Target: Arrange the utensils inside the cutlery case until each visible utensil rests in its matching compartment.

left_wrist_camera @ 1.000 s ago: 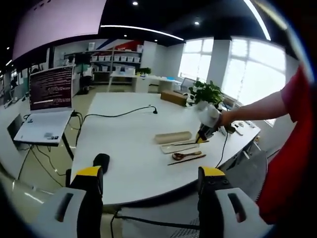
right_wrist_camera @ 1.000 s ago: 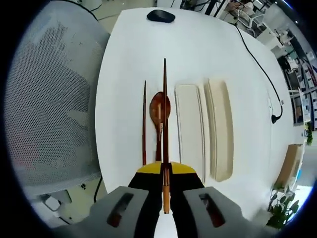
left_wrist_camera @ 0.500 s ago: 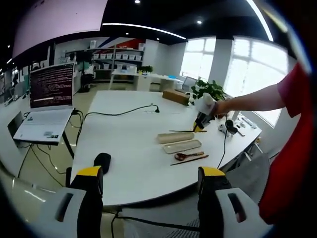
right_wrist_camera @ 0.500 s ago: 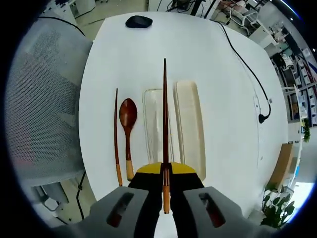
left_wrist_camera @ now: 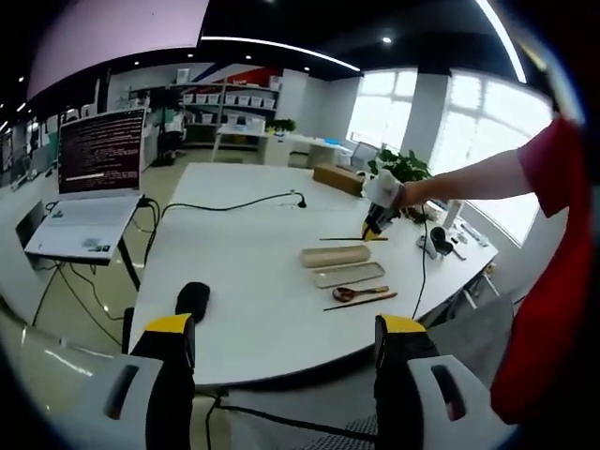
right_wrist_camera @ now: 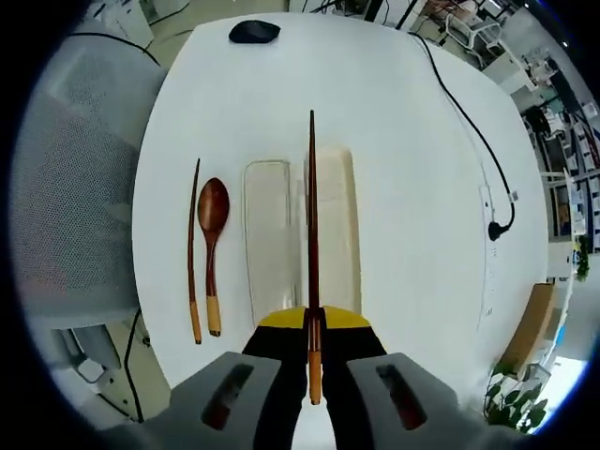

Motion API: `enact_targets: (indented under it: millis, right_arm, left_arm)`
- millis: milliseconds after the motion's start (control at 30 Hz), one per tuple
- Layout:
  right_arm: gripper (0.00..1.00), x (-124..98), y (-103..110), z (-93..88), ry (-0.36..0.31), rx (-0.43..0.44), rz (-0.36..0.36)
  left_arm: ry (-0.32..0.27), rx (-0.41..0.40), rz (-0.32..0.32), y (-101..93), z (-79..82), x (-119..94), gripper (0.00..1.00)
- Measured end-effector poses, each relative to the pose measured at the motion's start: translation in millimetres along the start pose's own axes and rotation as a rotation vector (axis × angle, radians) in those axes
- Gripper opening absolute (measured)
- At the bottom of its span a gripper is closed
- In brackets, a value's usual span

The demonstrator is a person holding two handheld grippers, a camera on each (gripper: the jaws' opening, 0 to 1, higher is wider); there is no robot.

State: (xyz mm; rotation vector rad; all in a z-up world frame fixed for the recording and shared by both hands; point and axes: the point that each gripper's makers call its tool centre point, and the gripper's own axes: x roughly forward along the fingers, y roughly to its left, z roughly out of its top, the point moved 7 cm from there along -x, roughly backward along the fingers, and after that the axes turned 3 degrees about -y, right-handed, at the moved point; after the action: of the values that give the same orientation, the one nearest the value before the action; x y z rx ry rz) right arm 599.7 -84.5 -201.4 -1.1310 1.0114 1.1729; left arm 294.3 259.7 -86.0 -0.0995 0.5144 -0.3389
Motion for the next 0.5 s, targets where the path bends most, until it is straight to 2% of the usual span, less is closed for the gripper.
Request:
enact_targets:
  millis: [267, 500]
  right_arm:
    - [0.0, 17, -10, 6.5, 0.021, -0.068, 0.021]
    - [0.0, 37, -13, 4.4, 0.051, -0.076, 0.023]
  left_arm:
    - [0.022, 0.017, 0.016, 1.2, 0.0, 3, 0.81]
    - [0.014, -0.028, 0.027, 3.9, -3.1, 5, 0.81]
